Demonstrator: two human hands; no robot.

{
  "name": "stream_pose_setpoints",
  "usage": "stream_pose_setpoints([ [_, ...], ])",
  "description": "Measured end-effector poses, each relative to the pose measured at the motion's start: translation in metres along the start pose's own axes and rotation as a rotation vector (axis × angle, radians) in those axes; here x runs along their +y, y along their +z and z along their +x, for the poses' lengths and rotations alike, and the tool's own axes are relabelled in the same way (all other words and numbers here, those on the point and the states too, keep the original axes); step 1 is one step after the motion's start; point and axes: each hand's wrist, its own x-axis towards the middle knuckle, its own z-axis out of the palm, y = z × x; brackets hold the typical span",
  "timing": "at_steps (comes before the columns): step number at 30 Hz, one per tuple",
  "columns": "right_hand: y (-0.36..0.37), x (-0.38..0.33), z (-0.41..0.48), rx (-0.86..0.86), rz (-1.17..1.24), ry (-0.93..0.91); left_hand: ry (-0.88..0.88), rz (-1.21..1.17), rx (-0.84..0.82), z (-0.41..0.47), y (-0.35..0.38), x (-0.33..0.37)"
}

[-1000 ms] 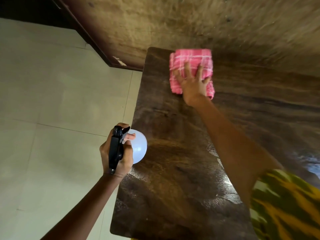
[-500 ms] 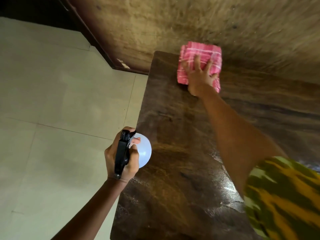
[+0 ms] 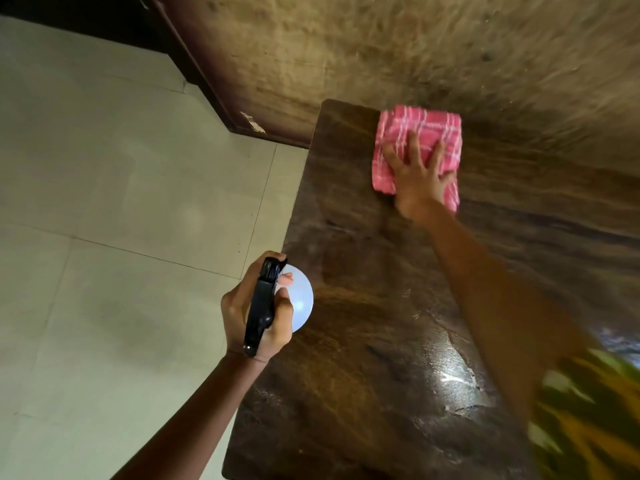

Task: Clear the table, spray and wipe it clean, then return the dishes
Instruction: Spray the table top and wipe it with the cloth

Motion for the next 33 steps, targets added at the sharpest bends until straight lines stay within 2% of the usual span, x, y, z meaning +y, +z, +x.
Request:
stream_pose_setpoints([
  [3, -0.016, -0.049, 0.034, -0.006, 0.009, -0.062, 0.075, -0.007, 0.024, 0.004, 0.000, 0.006],
  [6, -0.003, -0.074, 0.011, -0.002, -0.064, -0.280, 0.114, -0.007, 0.005, 0.001, -0.002, 0.016],
  [8, 0.019, -0.060, -0.022, 0.009, -0.120, -0.413, 0.043, -0.066, -0.052, 0.003, -0.002, 0.014],
  [9, 0.029, -0.044, -0.038, 0.010, -0.145, -0.435, -0.052, -0.119, -0.059, 0.011, -0.001, 0.005],
  [11, 0.035, -0.009, -0.054, 0.008, -0.163, -0.379, -0.406, -0.150, -0.029, 0.027, 0.003, -0.011],
  [12, 0.032, 0.003, -0.052, 0.018, -0.153, -0.313, -0.425, -0.147, -0.045, 0.026, 0.004, -0.013],
  [15, 0.007, 0.001, -0.008, 0.038, -0.062, -0.104, -0.051, -0.044, -0.010, 0.003, 0.003, -0.002],
  [18, -0.023, -0.045, 0.045, 0.003, 0.032, -0.035, 0.060, -0.036, 0.032, -0.006, 0.003, 0.000],
  [22, -0.020, -0.109, 0.046, 0.019, -0.074, -0.271, 0.058, -0.043, 0.028, 0.003, 0.001, -0.003],
  [26, 0.021, -0.095, -0.018, 0.009, -0.139, -0.495, 0.128, -0.037, -0.018, -0.005, -0.002, 0.003],
  [27, 0.029, -0.077, -0.032, 0.008, -0.147, -0.514, 0.071, -0.046, -0.025, -0.001, 0.000, -0.001],
  [28, 0.035, -0.056, -0.044, 0.003, -0.158, -0.498, -0.102, -0.097, -0.024, 0.007, 0.002, -0.008],
  [30, 0.036, -0.016, -0.051, -0.002, -0.173, -0.379, -0.702, -0.285, -0.009, 0.038, 0.012, -0.030],
  [31, 0.032, -0.003, -0.046, 0.013, -0.168, -0.311, -0.892, -0.312, -0.008, 0.046, 0.014, -0.034],
  [32, 0.027, 0.003, -0.037, 0.029, -0.156, -0.245, -0.876, -0.274, -0.020, 0.045, 0.012, -0.030],
  [33, 0.022, 0.001, -0.026, 0.037, -0.135, -0.186, -0.624, -0.189, 0.013, 0.039, 0.008, -0.018],
])
